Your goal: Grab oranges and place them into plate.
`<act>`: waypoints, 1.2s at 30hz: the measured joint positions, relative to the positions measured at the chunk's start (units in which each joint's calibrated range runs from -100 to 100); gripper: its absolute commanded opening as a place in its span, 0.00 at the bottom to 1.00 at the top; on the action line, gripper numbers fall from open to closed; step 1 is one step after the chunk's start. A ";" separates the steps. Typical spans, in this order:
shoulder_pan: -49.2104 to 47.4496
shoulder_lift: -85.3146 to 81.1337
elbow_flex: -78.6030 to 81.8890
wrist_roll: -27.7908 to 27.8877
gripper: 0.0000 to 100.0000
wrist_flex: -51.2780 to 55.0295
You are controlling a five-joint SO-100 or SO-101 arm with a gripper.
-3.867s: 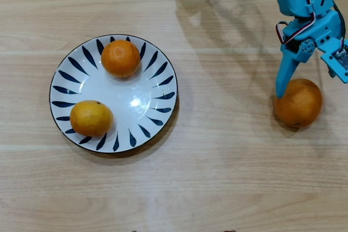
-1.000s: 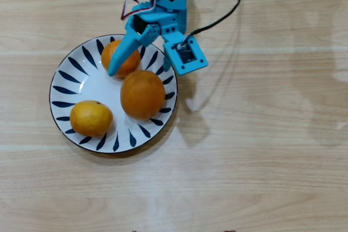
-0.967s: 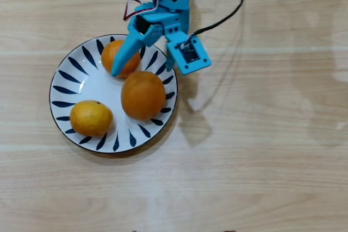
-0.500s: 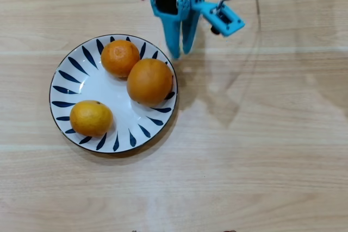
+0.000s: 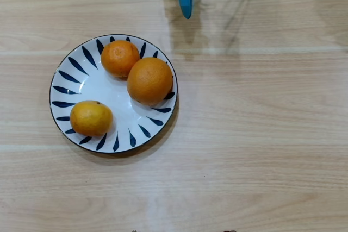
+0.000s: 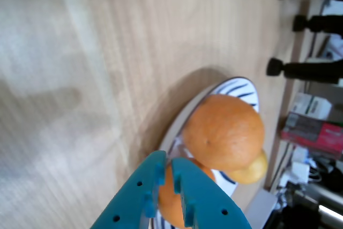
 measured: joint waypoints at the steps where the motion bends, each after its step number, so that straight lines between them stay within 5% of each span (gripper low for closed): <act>1: 0.08 -0.85 1.77 0.42 0.02 0.00; 11: -2.03 -15.83 21.16 2.50 0.02 0.00; 36: -3.46 -15.91 22.13 8.76 0.02 0.00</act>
